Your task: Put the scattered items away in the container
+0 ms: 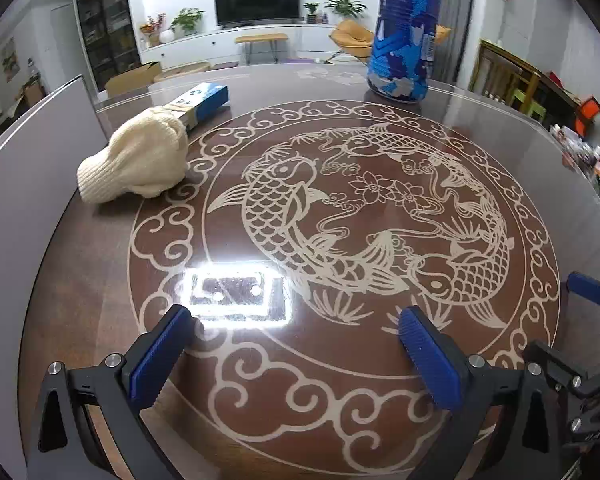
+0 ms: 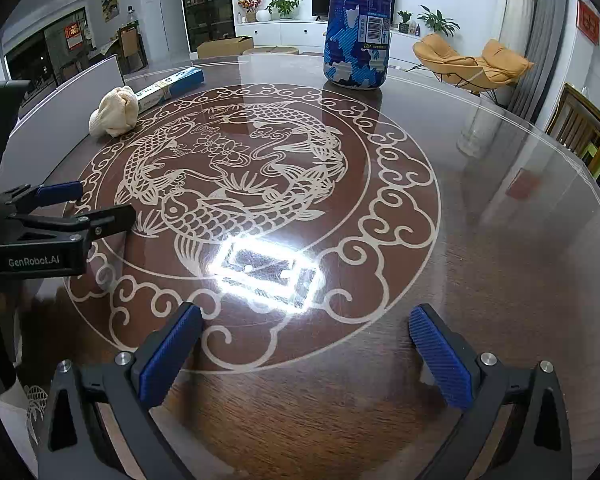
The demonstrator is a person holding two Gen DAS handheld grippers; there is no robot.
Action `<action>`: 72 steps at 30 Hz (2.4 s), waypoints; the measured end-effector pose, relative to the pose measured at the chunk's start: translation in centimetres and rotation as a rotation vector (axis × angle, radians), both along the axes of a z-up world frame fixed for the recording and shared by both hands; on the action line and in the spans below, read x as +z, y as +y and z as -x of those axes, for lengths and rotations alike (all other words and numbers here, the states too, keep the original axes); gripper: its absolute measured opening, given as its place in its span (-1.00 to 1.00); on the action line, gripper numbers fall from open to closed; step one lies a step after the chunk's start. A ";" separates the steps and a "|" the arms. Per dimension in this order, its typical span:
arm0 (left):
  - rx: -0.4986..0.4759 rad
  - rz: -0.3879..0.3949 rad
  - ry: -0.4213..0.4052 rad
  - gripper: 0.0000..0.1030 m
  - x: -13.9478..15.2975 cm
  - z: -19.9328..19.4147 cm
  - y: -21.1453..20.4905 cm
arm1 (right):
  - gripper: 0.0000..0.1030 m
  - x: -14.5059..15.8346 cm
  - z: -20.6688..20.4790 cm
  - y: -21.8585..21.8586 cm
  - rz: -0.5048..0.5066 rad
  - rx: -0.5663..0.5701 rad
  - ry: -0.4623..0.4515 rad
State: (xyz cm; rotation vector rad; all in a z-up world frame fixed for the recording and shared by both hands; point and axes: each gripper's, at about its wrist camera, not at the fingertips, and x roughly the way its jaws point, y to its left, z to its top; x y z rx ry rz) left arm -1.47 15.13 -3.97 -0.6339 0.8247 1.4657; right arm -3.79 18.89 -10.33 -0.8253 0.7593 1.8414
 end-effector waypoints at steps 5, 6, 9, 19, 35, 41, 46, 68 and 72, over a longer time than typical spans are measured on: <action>0.000 -0.001 -0.001 1.00 0.1 0.0 0.0 | 1.00 0.0 0.0 0.0 -0.003 -0.001 0.001; 0.000 -0.001 -0.001 1.00 0.1 0.0 0.0 | 1.00 0.0 0.0 0.0 -0.003 -0.002 0.002; -0.001 -0.001 -0.001 1.00 0.1 0.0 0.0 | 1.00 0.0 0.0 0.0 -0.004 -0.002 0.002; -0.001 -0.002 0.000 1.00 0.1 -0.1 0.0 | 1.00 0.0 0.0 0.0 -0.009 -0.005 0.005; -0.002 -0.003 0.000 1.00 0.2 -0.1 -0.1 | 1.00 0.0 0.0 0.0 -0.013 -0.008 0.007; -0.002 -0.003 0.000 1.00 0.2 -0.1 -0.1 | 1.00 0.0 0.0 0.0 -0.014 -0.009 0.007; -0.002 -0.003 0.000 1.00 0.2 -0.1 -0.1 | 1.00 0.0 0.0 0.0 -0.015 -0.010 0.008; -0.002 -0.004 0.001 1.00 0.2 -0.1 -0.1 | 1.00 0.0 0.0 0.0 -0.017 -0.013 0.009; -0.002 -0.004 0.001 1.00 0.3 -0.1 -0.1 | 1.00 0.0 0.0 0.0 -0.017 -0.013 0.009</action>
